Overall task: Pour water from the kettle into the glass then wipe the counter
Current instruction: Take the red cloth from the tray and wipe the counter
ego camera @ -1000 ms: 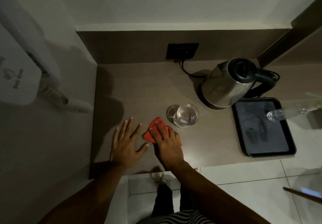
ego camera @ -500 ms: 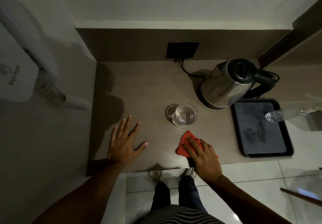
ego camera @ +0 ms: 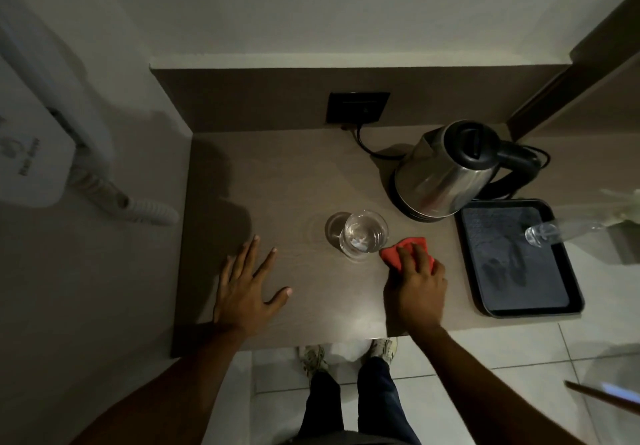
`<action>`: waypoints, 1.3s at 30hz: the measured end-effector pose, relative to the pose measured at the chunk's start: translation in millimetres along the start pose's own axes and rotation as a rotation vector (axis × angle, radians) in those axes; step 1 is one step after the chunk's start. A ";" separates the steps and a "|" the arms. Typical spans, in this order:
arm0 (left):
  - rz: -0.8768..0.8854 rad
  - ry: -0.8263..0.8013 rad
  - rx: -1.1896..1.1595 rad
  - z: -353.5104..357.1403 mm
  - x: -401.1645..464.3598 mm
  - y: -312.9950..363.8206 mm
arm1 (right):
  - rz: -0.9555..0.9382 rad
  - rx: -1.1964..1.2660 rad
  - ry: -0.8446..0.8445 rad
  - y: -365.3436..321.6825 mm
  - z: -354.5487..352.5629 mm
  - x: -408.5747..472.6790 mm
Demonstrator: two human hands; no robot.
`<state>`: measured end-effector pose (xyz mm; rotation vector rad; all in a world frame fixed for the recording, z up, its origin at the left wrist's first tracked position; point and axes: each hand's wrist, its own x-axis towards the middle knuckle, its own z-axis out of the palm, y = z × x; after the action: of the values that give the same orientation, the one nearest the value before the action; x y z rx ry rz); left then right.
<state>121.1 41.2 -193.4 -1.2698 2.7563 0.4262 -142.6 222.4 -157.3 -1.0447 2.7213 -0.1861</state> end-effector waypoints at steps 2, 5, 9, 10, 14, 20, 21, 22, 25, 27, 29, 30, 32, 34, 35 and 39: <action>0.007 0.007 0.013 1.6 0.5 -0.8 | -0.006 0.014 -0.016 -6.2 4.8 -12.8; 0.002 0.009 0.023 3.6 0.9 -1.2 | -0.052 0.030 -0.071 -17.1 12.8 -36.5; 0.000 0.000 0.037 4.8 1.2 -1.6 | -0.130 0.059 -0.117 -42.3 19.6 -66.2; 0.001 -0.002 0.041 4.8 1.5 -1.4 | -0.156 0.058 -0.131 -48.9 19.7 -70.4; -0.001 -0.010 0.050 5.2 2.5 -0.7 | -0.306 0.081 -0.184 -73.4 19.5 -74.5; -0.008 -0.008 0.020 8.9 2.5 -1.3 | -0.426 0.102 -0.190 -104.8 19.4 -54.8; -0.002 -0.002 0.020 9.0 2.5 -1.7 | -0.419 0.108 -0.180 -108.1 19.8 -52.8; 0.003 0.003 0.023 8.5 3.2 -1.9 | -0.413 0.112 -0.173 -110.1 20.3 -51.1; 0.002 0.021 0.035 6.3 2.5 -1.4 | -0.448 0.097 -0.169 -106.5 20.7 -51.2; -0.001 0.035 0.023 5.1 1.9 0.2 | -0.485 0.085 -0.161 -94.1 20.0 -51.9; 0.000 0.038 0.027 4.5 2.0 1.0 | -0.508 0.067 -0.154 -75.3 20.2 -53.6; 0.001 0.036 0.034 4.1 2.1 0.9 | -0.514 0.062 -0.158 -64.4 19.6 -54.7; 0.003 0.024 0.047 2.9 2.4 0.0 | -0.529 0.037 -0.163 -41.1 16.6 -54.1; 0.006 0.008 0.057 1.2 2.8 -0.5 | -0.545 0.007 -0.162 -18.0 12.7 -49.3; 0.005 -0.001 0.061 0.2 2.7 -0.6 | -0.558 -0.006 -0.155 -7.2 11.2 -45.8; 0.002 -0.003 0.070 -1.0 2.0 0.9 | -0.623 -0.095 -0.123 35.9 1.4 -24.6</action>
<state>119.2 40.0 -192.7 -1.2490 2.7442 0.3285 -147.6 265.4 -161.8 -1.8354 2.2336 -0.0848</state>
